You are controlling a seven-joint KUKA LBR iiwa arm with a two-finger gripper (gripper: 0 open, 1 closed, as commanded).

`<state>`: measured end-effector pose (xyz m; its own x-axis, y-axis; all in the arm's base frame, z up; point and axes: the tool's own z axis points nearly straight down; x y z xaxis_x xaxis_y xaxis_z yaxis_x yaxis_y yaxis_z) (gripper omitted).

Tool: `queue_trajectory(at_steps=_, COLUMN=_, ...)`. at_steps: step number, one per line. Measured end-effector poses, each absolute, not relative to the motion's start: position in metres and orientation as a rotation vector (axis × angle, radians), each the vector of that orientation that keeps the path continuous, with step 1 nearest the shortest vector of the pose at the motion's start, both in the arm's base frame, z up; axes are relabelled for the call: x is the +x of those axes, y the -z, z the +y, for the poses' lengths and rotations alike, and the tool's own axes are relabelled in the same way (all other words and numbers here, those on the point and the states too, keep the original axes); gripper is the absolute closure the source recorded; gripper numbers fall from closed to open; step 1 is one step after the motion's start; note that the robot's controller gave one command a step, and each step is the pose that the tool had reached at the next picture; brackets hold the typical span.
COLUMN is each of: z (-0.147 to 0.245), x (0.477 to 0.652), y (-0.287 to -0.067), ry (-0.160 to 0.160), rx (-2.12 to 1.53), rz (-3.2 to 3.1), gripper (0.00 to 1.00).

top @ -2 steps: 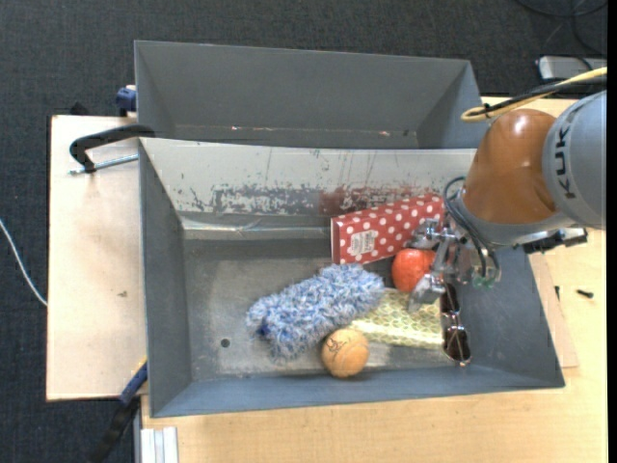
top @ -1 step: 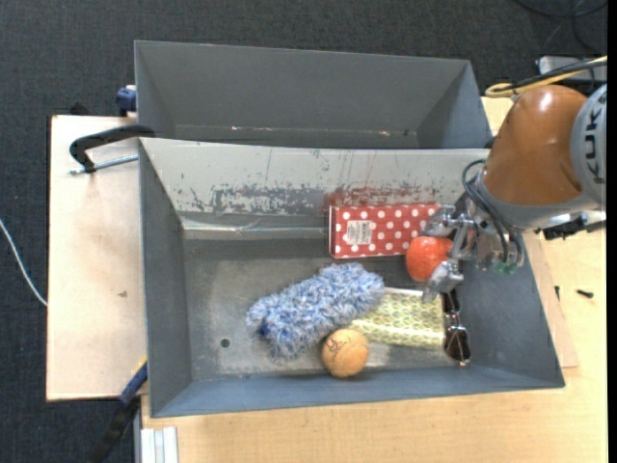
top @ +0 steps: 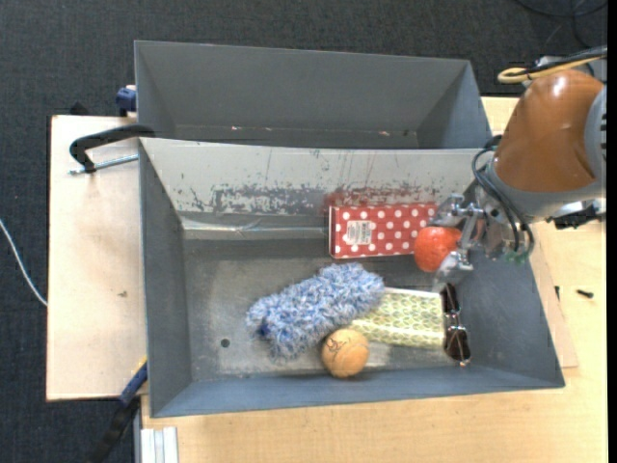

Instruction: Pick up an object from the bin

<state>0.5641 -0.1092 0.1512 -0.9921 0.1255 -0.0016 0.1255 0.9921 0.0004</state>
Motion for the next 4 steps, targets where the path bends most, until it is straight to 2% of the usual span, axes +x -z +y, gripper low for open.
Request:
queue_trajectory(at_steps=1, z=-0.126, x=0.58, y=-0.165, ry=0.003, rx=0.125, rz=3.125, gripper=1.0)
queue_trajectory(at_steps=2, z=-0.101, x=0.567, y=-0.201, ry=-0.001, rx=0.123, rz=3.142, gripper=1.0)
queue_trajectory(at_steps=3, z=-0.096, x=0.567, y=-0.217, ry=-0.002, rx=0.123, rz=3.139, gripper=1.0)
queue_trajectory(at_steps=4, z=-0.087, x=0.598, y=-0.187, ry=-0.002, rx=-0.234, rz=3.133, gripper=1.0)
